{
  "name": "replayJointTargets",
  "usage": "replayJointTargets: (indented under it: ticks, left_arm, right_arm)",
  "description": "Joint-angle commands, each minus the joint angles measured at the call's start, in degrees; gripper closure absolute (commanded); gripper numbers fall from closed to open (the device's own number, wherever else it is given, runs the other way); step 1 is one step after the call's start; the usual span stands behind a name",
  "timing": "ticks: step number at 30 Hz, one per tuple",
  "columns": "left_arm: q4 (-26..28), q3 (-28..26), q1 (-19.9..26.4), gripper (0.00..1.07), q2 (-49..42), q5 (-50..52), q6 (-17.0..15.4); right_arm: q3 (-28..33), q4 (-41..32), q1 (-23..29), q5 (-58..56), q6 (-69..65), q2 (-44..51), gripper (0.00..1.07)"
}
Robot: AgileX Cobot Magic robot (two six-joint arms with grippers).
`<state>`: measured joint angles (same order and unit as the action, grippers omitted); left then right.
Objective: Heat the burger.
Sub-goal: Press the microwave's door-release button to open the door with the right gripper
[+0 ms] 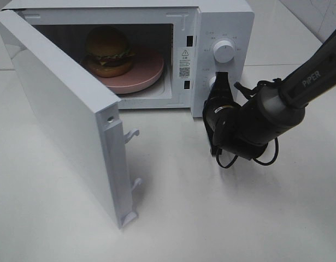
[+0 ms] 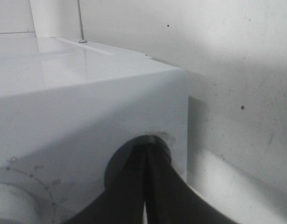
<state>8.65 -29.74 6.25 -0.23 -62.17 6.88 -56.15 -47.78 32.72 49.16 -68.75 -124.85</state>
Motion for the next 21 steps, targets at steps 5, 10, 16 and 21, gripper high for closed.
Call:
replayJointTargets:
  ticks: [5,10,16,21]
  left_arm:
    - [-0.2,0.1,0.2,0.06,-1.1,0.6,-0.3]
    - [-0.2,0.1,0.2,0.06,-1.1,0.6,-0.3]
    - [-0.2,0.1,0.2,0.06,-1.1,0.6,-0.3]
    - [-0.2,0.1,0.2,0.06,-1.1,0.6,-0.3]
  right_arm:
    - [-4.6,5.4,-0.5,9.3,0.8,0.5,1.07]
    - [-2.3,5.2,-0.5,7.2,1.2,2.2,1.07]
    - [2.8,5.1,0.2,4.2,0.6,4.3,1.07]
    - [6.7,5.0,1.7,0.7,0.6,5.2,1.07]
